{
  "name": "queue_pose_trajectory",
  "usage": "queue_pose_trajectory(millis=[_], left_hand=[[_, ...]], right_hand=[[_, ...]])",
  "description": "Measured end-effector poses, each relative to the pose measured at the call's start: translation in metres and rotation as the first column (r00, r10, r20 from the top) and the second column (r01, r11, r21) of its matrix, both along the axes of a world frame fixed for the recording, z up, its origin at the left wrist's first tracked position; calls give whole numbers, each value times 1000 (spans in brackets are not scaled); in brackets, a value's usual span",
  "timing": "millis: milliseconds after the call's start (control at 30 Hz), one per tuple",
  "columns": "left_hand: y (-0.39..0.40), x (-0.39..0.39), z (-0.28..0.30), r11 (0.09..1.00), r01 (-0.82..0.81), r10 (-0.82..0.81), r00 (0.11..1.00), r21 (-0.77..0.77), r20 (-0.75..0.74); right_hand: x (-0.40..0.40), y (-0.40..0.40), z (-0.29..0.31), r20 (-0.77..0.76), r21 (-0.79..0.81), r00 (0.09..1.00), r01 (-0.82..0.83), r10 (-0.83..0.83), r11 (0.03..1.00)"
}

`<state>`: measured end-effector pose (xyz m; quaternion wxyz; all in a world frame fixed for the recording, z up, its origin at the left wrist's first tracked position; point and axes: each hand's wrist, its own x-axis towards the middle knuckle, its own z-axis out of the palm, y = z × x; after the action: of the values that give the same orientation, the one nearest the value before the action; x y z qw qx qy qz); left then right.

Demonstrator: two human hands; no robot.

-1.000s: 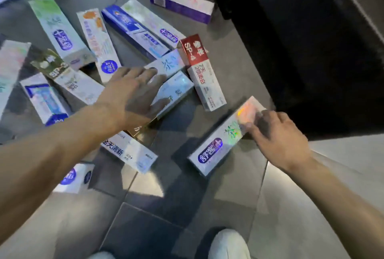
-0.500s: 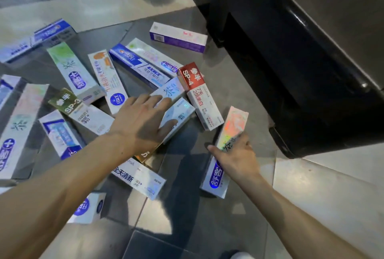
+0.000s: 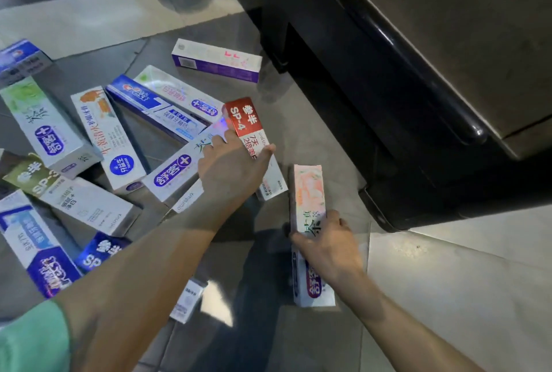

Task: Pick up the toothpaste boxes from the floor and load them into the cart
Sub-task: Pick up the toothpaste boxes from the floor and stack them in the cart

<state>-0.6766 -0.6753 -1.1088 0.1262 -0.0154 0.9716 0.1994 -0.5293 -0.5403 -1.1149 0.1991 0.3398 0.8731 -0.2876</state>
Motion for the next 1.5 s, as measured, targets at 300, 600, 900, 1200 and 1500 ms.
queue_pose_trajectory(millis=[300, 600, 900, 1200, 1500], left_hand=[[45, -5, -15, 994, -109, 110, 992, 31, -55], [40, 10, 16, 829, -107, 128, 992, 549, -1], [-23, 57, 221, 590, -142, 31, 988, 795, 153], [-51, 114, 633, 487, -96, 98, 994, 868, 54], [-43, 169, 926, 413, -83, 316, 947, 907, -57]], right_hand=[[-9, 32, -4, -123, -47, 980, 151, -156, 987], [-30, 28, 22, -305, -283, 901, 223, -308, 933], [-34, 9, 230, -420, -662, 847, -41, -325, 748], [-4, -19, 649, -422, -841, 806, -178, -414, 511], [54, -37, 948, -608, -731, 727, -357, -318, 582]])
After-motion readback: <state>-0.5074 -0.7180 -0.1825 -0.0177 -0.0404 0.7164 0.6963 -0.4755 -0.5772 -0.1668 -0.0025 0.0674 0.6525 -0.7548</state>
